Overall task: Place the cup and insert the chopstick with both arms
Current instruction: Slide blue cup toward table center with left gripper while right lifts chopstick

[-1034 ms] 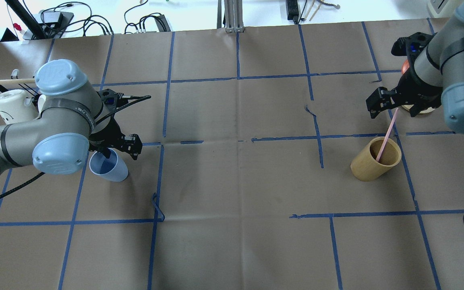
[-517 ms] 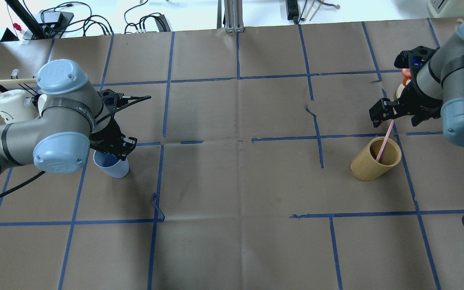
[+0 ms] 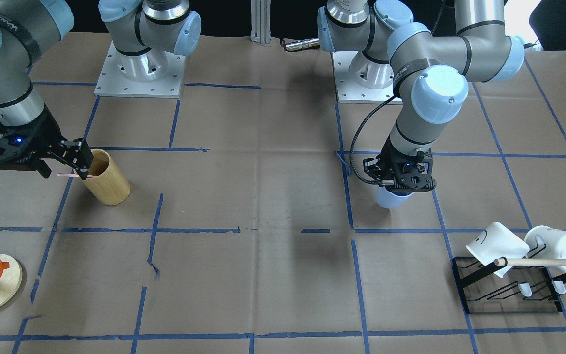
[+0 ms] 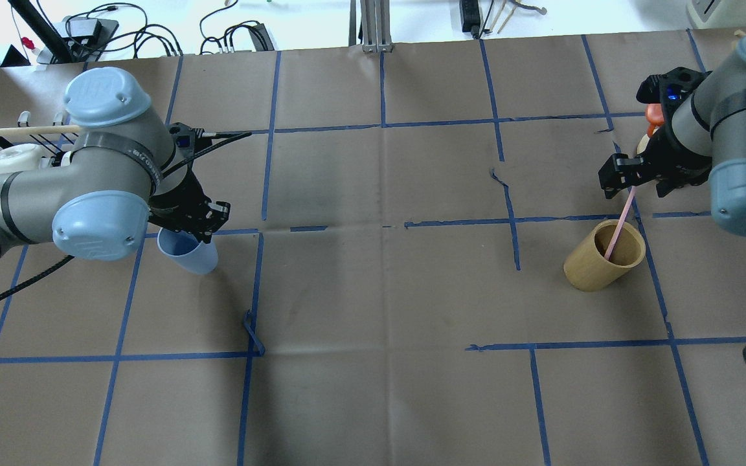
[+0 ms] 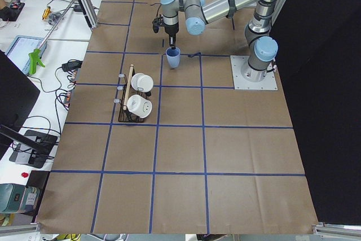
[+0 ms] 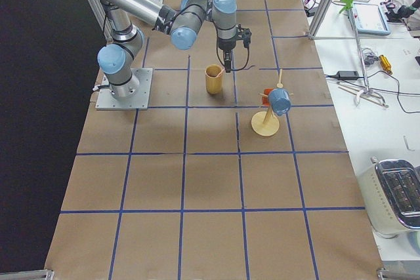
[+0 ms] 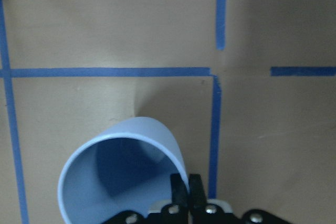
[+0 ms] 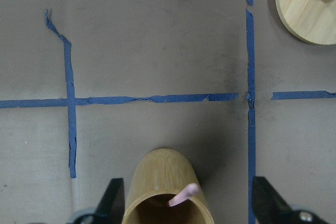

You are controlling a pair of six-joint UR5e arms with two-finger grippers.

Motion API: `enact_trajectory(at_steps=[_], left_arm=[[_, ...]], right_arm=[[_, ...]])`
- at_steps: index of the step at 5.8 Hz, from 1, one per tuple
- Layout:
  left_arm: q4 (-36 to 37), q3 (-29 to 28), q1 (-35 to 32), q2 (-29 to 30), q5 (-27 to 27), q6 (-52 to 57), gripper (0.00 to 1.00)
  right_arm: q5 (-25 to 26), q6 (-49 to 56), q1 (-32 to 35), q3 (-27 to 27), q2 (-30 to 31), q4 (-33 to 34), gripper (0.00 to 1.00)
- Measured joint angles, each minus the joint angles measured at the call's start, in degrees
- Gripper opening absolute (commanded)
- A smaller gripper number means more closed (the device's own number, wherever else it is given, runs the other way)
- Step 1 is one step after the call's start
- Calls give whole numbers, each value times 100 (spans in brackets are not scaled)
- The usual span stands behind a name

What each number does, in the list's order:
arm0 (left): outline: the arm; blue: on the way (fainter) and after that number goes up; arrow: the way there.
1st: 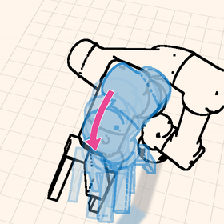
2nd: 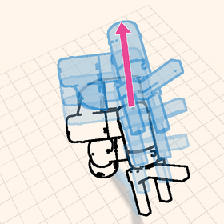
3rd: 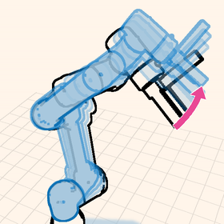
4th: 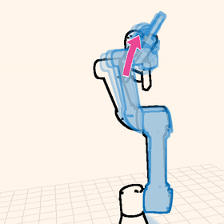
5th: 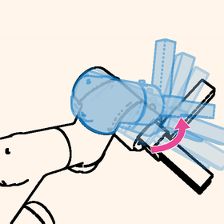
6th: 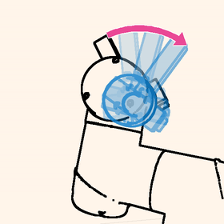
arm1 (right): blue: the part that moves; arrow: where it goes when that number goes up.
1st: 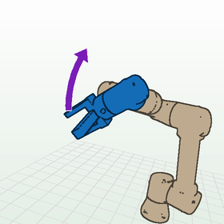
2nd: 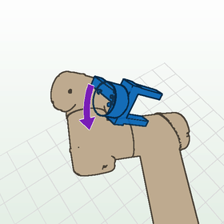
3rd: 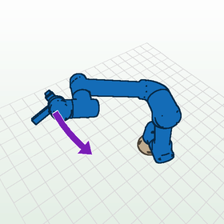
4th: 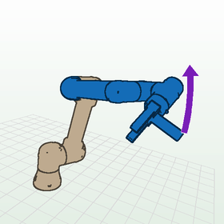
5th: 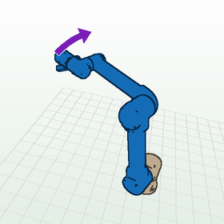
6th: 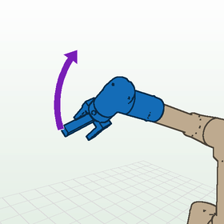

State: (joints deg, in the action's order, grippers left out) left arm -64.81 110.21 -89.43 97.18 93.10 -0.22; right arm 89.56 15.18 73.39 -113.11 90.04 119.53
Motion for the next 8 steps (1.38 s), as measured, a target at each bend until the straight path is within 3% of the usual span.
enact_trajectory(at_steps=[1,3,5,6,7,8], left_arm=[[56,-268,-592,179,-23,-863,1],[408,-1020,-1804,925,-24,-2961,2],[647,-1720,-2356,1646,-109,-3952,3],[729,-1870,-2460,1833,-127,-4078,18],[857,-1918,-2518,1936,-136,-4112,99],[935,-1915,-2544,1970,-138,-4099,100]], right_arm=[[1,-4,0,0,3,-12,9],[-14,-6,0,30,5,-14,9],[-26,-60,25,316,84,-224,9],[-32,-130,49,713,140,-716,9],[-34,-234,79,1313,145,-1454,9],[-17,-471,217,1988,120,-2268,9]])
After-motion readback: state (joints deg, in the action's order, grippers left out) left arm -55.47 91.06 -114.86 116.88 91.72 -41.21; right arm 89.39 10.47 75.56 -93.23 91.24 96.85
